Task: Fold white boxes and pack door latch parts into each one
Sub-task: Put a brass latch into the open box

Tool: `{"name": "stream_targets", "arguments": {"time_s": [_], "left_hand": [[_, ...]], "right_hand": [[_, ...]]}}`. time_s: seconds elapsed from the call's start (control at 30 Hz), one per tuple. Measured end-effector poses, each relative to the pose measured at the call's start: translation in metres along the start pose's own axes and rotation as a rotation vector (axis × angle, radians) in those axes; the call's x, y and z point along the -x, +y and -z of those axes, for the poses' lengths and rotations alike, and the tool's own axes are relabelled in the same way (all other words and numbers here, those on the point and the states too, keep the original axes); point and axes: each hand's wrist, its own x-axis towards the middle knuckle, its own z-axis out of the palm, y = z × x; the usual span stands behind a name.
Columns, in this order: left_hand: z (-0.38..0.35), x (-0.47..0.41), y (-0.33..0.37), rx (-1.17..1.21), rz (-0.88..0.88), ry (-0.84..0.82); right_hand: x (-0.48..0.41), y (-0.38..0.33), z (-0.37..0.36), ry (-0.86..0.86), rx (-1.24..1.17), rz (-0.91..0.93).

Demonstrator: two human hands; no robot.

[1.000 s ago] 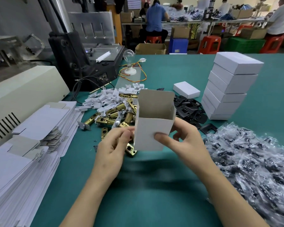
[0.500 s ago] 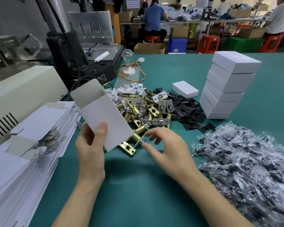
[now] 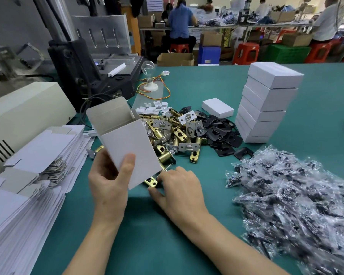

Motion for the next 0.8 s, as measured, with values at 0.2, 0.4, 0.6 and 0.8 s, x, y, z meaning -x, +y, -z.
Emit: {"name": "stream_targets", "arguments": {"time_s": [0.2,0.4,0.6,0.8], "left_hand": [[0.006,-0.006,0.002,0.131,-0.051,0.064],[0.015,-0.011,0.008,0.223,0.023,0.142],[0.011,-0.007,0.014,0.144,-0.048,0.130],[0.004,0.008,0.013,0.004,-0.033,-0.095]], "right_hand": [[-0.004,-0.010,0.009,0.276,-0.097,0.064],[-0.032,-0.009,0.036,0.198,-0.176,0.197],[-0.057,0.000,0.073,0.224,-0.473,0.083],[-0.063,0.013,0.121,0.405,-0.534,0.017]]}}
